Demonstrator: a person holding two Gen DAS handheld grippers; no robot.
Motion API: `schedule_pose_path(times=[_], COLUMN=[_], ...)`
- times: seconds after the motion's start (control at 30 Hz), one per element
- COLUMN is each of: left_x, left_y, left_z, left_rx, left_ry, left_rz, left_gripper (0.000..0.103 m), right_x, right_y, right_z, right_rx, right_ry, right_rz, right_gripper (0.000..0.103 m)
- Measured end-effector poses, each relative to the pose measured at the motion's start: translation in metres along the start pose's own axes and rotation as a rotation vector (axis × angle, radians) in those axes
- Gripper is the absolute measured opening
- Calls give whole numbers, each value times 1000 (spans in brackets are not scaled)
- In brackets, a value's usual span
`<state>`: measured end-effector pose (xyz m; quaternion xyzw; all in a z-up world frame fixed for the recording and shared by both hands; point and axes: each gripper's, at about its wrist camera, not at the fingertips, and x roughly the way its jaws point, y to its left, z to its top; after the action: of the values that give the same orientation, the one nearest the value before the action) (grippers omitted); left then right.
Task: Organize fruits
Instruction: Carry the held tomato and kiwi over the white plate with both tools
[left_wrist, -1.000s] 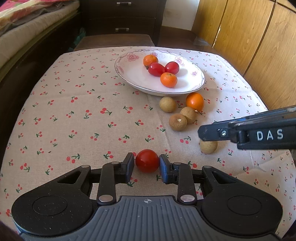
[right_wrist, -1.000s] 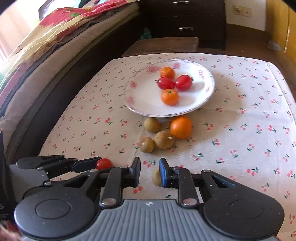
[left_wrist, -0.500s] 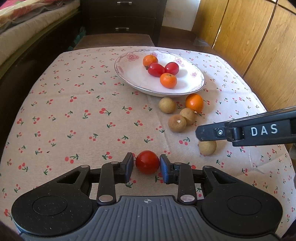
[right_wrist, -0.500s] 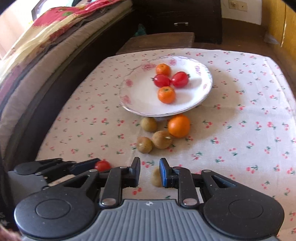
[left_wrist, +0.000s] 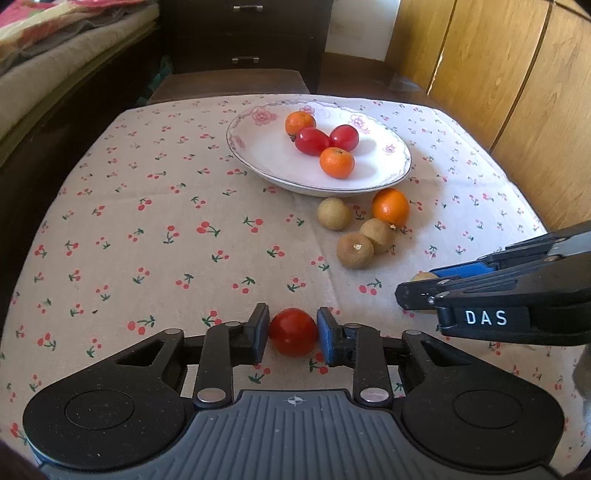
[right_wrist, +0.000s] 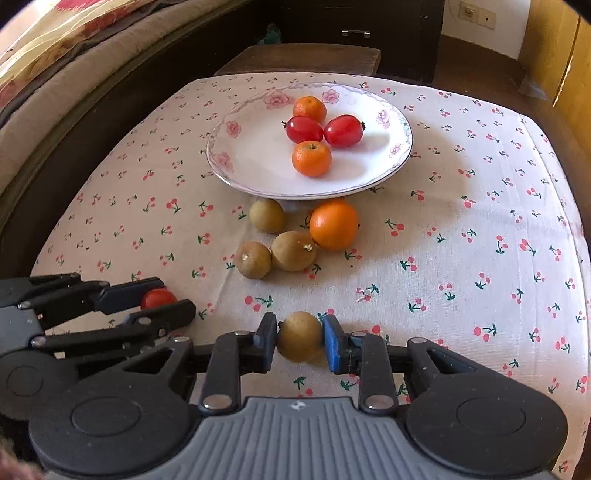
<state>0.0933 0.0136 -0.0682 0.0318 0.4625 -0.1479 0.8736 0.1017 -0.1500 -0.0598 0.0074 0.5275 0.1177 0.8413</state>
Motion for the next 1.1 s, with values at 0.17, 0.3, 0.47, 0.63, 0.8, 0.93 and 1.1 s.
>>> schedule_pose_path(times=[0.17, 0.3, 0.47, 0.63, 0.8, 0.93, 1.1], left_x=[-3, -7, -14, -18, -10, -1, 17], left_y=[0, -1, -1, -5, -6, -8, -9], left_z=[-1, -1, 9, 27, 50, 70, 88], left_rx=[-2, -4, -32, -38, -47, -55, -60], left_ry=[6, 0, -25, -60, -81, -100, -96], left_rz=[4, -6, -38, -56, -53, -51, -43], left_gripper=[34, 34, 34, 34, 34, 34, 34], right_x=[-8, -15, -25, -30, -28, -21, -8], right_y=[2, -3, -11, -19, -30, -36, -42], right_z=[-3, -2, 5, 20, 39, 58, 75], right_rx=[-11, 8, 36, 57, 81, 85, 81], right_ry=[-10, -30, -69, -105, -134, -146, -139], right_rz=[3, 6, 16, 21, 9, 4, -5], right_gripper=[29, 29, 29, 29, 29, 29, 29])
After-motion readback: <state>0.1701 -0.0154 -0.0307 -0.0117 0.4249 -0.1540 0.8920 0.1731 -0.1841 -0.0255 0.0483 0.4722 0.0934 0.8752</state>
